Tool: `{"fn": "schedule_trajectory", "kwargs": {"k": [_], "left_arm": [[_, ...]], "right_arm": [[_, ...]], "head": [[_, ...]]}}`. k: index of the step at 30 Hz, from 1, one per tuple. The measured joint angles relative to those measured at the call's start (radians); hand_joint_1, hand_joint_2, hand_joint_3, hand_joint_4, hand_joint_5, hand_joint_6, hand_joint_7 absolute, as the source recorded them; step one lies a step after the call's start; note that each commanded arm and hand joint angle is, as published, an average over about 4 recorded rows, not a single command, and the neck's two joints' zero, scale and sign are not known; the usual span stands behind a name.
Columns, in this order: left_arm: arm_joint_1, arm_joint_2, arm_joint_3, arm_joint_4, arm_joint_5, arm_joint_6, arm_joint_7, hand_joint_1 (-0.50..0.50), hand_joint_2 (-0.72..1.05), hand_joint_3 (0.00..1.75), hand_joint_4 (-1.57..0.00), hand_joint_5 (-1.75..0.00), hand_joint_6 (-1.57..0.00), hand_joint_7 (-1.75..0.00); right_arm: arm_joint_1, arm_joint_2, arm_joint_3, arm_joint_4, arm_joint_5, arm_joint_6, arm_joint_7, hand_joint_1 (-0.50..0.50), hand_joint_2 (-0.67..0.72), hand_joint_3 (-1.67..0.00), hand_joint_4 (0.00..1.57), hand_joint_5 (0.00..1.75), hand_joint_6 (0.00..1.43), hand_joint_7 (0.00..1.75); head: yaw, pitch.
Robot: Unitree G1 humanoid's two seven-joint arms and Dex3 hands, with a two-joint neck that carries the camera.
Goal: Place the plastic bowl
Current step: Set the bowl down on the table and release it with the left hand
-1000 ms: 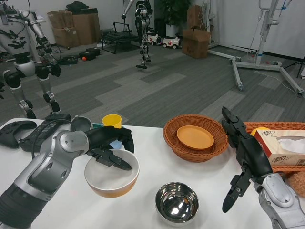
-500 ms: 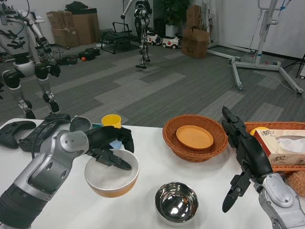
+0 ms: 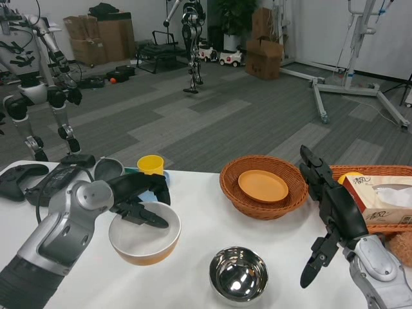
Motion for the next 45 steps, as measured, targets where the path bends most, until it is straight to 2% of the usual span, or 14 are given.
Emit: {"fn": "schedule_trajectory", "kwargs": {"k": [7, 12, 19, 22, 31, 40, 45], "left_arm": [[0.063, -0.097, 0.084, 0.096, 0.051, -0.064, 0.026, -0.50, 0.96, 1.48, -1.24, -1.75, -0.18, -1.68], [0.072, -0.145, 0.143, 0.169, 0.070, -0.084, 0.035, -0.50, 0.96, 1.48, -1.16, -1.75, -0.14, -1.68], [0.074, -0.238, 0.286, 0.316, 0.109, -0.193, 0.120, -0.50, 0.96, 1.48, -1.12, -1.75, -0.13, -1.64], [0.071, -0.264, 0.327, 0.369, 0.138, -0.236, 0.161, -0.50, 0.96, 1.48, -1.12, -1.75, -0.13, -1.61], [0.061, -0.271, 0.342, 0.471, 0.154, -0.274, 0.219, -0.50, 0.96, 1.48, -1.01, -1.75, -0.10, -1.61], [0.049, -0.273, 0.336, 0.585, 0.153, -0.284, 0.226, -0.50, 0.96, 1.48, -0.63, -1.75, -0.02, -1.54], [0.048, -0.275, 0.339, 0.618, 0.148, -0.286, 0.226, -0.50, 1.05, 1.48, -0.30, -1.75, 0.00, -1.40]], "right_arm": [[0.000, 0.001, 0.012, 0.012, 0.008, 0.000, 0.000, -0.46, 0.72, 0.00, 0.00, 0.00, 0.00, 0.00], [-0.001, 0.000, 0.024, 0.024, 0.010, 0.000, 0.000, -0.46, 0.72, 0.00, 0.00, 0.00, 0.00, 0.00], [-0.002, 0.000, 0.041, 0.040, 0.020, 0.000, 0.000, -0.46, 0.72, 0.00, 0.00, 0.00, 0.00, 0.00], [-0.002, 0.000, 0.044, 0.043, 0.021, 0.000, 0.000, -0.46, 0.72, 0.00, 0.00, 0.00, 0.00, 0.00], [-0.002, 0.000, 0.044, 0.059, 0.023, 0.000, 0.000, -0.46, 0.69, 0.00, 0.00, 0.00, 0.00, 0.00], [-0.029, 0.001, 0.062, 0.083, 0.028, 0.000, 0.000, -0.46, 0.72, 0.00, 0.00, 0.00, 0.00, 0.00], [-0.031, 0.001, 0.067, 0.090, 0.028, 0.000, 0.000, -0.46, 0.72, 0.00, 0.00, 0.00, 0.00, 0.00]], "head": [[-0.010, -0.008], [-0.013, -0.014], [-0.034, -0.011], [-0.039, -0.015], [-0.037, -0.034], [-0.026, -0.050], [-0.017, -0.054]]}}
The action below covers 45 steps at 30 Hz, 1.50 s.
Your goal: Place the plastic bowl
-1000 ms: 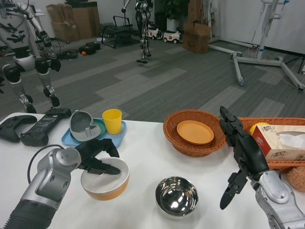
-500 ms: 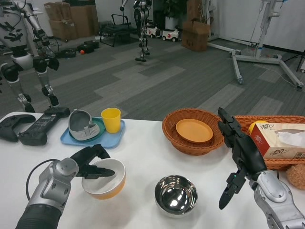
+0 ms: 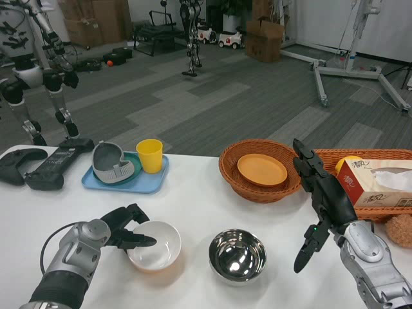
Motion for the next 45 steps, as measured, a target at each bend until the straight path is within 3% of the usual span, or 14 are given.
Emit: {"fn": "schedule_trajectory", "kwargs": {"k": [5, 15, 22, 27, 31, 35, 40, 45], "left_arm": [[-0.003, 0.000, 0.007, 0.033, -0.026, -0.004, 0.001, -0.50, 1.05, 1.57, -0.12, -1.75, 0.00, -1.31], [-0.007, -0.001, 0.041, 0.063, -0.077, -0.022, 0.001, -0.50, 1.05, 1.57, 0.00, -1.75, 0.00, -1.12], [-0.007, -0.001, 0.066, 0.066, -0.137, -0.052, 0.001, -0.50, 1.05, 1.75, 0.00, -1.75, 0.00, -0.66], [0.009, -0.003, 0.095, 0.064, -0.231, -0.103, 0.006, -0.50, 1.05, 1.75, 0.00, -1.28, 0.00, -0.37], [0.025, -0.012, 0.118, 0.038, -0.264, -0.138, 0.018, -0.50, 1.05, 1.75, 0.00, -1.10, 0.00, -0.26], [0.041, -0.015, 0.137, -0.007, -0.288, -0.155, 0.024, -0.50, 1.05, 1.59, 0.00, -0.92, 0.00, -0.12], [0.070, -0.015, 0.168, -0.102, -0.369, -0.160, 0.026, -0.50, 1.05, 1.35, 0.00, -0.92, 0.00, 0.00], [0.088, -0.013, 0.206, -0.238, -0.391, -0.161, 0.027, -0.50, 1.05, 1.16, 0.00, -0.85, 0.00, 0.00]], "right_arm": [[-0.007, 0.001, 0.004, 0.015, 0.000, 0.000, 0.000, -0.46, 0.72, 0.00, 0.00, 0.00, 0.00, 0.00], [-0.012, 0.006, 0.008, 0.016, 0.000, 0.000, 0.000, -0.46, 0.72, 0.00, 0.00, 0.00, 0.00, 0.00], [-0.012, 0.008, 0.008, 0.016, 0.000, 0.000, 0.000, -0.46, 0.72, 0.00, 0.00, 0.00, 0.00, 0.00], [-0.012, 0.008, 0.008, 0.015, 0.000, 0.000, 0.000, -0.46, 0.72, 0.00, 0.00, 0.00, 0.00, 0.00], [-0.012, 0.008, 0.009, 0.015, 0.000, 0.000, 0.000, -0.46, 0.71, 0.00, 0.00, 0.00, 0.00, 0.00], [-0.012, 0.009, 0.009, 0.013, 0.000, 0.000, 0.000, -0.46, 0.72, 0.00, 0.00, 0.00, 0.00, 0.00], [-0.013, 0.009, 0.009, 0.009, 0.000, 0.000, 0.000, -0.46, 0.69, 0.00, 0.00, 0.00, 0.00, 0.00], [-0.014, 0.010, 0.010, 0.005, 0.000, 0.000, 0.000, -0.46, 0.69, 0.00, 0.00, 0.00, 0.00, 0.00]], "head": [[0.002, -0.001], [0.007, -0.008], [0.010, -0.008], [0.017, -0.010], [0.024, -0.010], [0.025, -0.007], [0.032, -0.002], [0.037, 0.007]]}}
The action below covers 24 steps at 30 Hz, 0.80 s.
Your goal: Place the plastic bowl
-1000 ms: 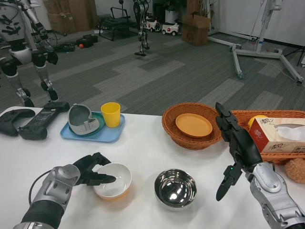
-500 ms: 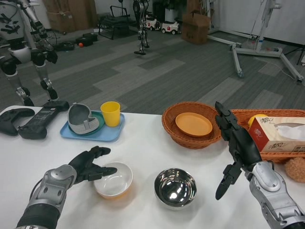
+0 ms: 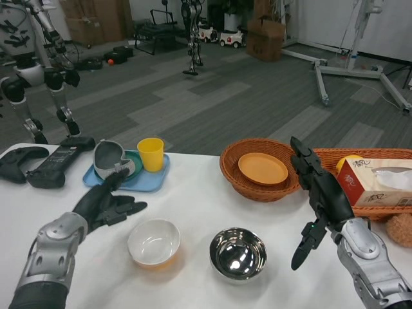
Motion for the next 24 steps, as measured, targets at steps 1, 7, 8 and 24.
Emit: {"fn": "schedule_trajectory", "kwargs": {"k": [1, 7, 8, 24], "left_arm": [[0.002, 0.002, 0.008, -0.036, -0.004, 0.001, 0.000, -0.50, 1.05, 1.13, 0.00, -0.82, 0.00, 0.00], [0.002, 0.035, -0.003, -0.225, -0.037, 0.039, -0.004, -0.50, 1.05, 0.70, 0.00, -0.72, 0.00, 0.00], [0.001, 0.041, -0.014, -0.253, -0.052, 0.044, -0.005, -0.50, 1.05, 0.65, 0.00, -0.72, 0.00, 0.00], [-0.068, 0.100, -0.240, -0.322, -0.450, -0.051, 0.004, -0.50, 1.05, 0.44, 0.00, -0.51, 0.00, 0.00]], "right_arm": [[0.000, 0.000, 0.000, -0.001, 0.000, 0.000, 0.000, -0.46, 0.69, 0.00, 0.00, 0.00, 0.00, 0.00], [-0.001, 0.000, 0.001, -0.013, 0.000, 0.000, 0.000, -0.46, 0.72, 0.00, 0.00, 0.00, 0.00, 0.00], [-0.001, 0.000, 0.001, -0.014, 0.000, 0.000, 0.000, -0.46, 0.72, 0.00, 0.00, 0.00, 0.00, 0.00], [-0.001, -0.003, 0.004, -0.032, 0.060, -0.038, -0.041, -0.46, 0.71, 0.00, 0.00, 0.00, 0.00, 0.00]], "head": [[-0.001, 0.003], [-0.010, 0.024], [-0.011, 0.025], [-0.100, 0.084]]}}
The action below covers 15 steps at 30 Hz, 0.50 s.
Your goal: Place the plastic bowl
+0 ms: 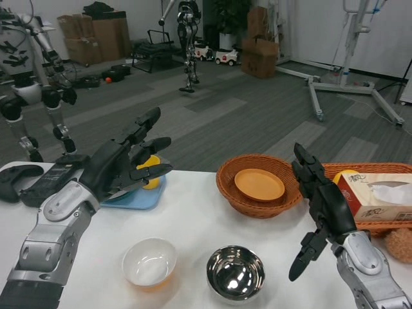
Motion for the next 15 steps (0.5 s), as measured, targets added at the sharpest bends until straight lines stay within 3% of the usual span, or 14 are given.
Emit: {"fn": "schedule_trajectory", "kwargs": {"k": [15], "left_arm": [[0.000, 0.001, -0.042, 0.000, -0.010, 0.000, -0.003, -0.50, 1.05, 0.26, 0.00, -0.51, 0.00, 0.00]], "right_arm": [[-0.001, -0.007, -0.003, -0.003, 0.026, -0.021, -0.020, -0.46, 0.69, 0.00, 0.00, 0.00, 0.00, 0.00]], "head": [[-0.037, 0.037]]}}
